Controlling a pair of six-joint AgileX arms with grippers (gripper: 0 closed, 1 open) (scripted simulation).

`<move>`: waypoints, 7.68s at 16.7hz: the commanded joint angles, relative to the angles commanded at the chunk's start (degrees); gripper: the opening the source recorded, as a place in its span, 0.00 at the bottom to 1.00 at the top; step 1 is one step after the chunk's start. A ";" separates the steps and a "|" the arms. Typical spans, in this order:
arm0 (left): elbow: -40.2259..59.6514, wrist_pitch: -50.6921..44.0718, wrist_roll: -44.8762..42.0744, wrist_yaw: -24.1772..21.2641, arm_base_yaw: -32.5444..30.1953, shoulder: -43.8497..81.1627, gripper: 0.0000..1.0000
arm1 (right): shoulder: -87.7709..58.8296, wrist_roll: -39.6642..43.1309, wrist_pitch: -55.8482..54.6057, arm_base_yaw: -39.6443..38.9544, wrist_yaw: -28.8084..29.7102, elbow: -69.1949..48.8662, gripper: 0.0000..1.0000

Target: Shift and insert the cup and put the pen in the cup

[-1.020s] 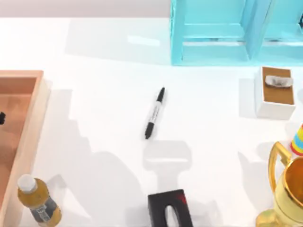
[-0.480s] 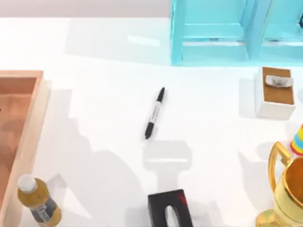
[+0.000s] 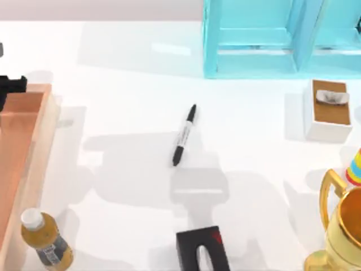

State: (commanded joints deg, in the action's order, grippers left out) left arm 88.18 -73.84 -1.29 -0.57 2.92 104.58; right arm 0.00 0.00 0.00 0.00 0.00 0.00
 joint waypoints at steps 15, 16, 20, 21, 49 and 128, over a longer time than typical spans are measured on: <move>11.28 -9.98 15.27 0.58 -17.60 1.61 0.00 | 0.00 0.00 0.00 0.00 0.00 0.00 1.00; 12.73 -9.13 15.97 0.59 -18.39 4.12 0.00 | 0.00 0.00 0.00 0.00 0.00 0.00 1.00; 19.06 -4.99 19.09 0.62 -22.08 14.82 0.00 | 0.00 0.00 0.00 0.00 0.00 0.00 1.00; 20.49 -3.96 19.82 0.63 -22.93 17.36 0.00 | 0.00 0.00 0.00 0.00 0.00 0.00 1.00; 14.93 7.71 21.13 0.66 -24.45 22.79 0.60 | 0.00 0.00 0.00 0.00 0.00 0.00 1.00; 29.02 14.50 21.43 10.60 -41.00 41.45 0.85 | 0.00 0.00 0.00 0.00 0.00 0.00 1.00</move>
State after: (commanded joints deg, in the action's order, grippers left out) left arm 117.20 -59.35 20.15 10.02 -38.09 146.03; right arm 0.00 0.00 0.00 0.00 0.00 0.00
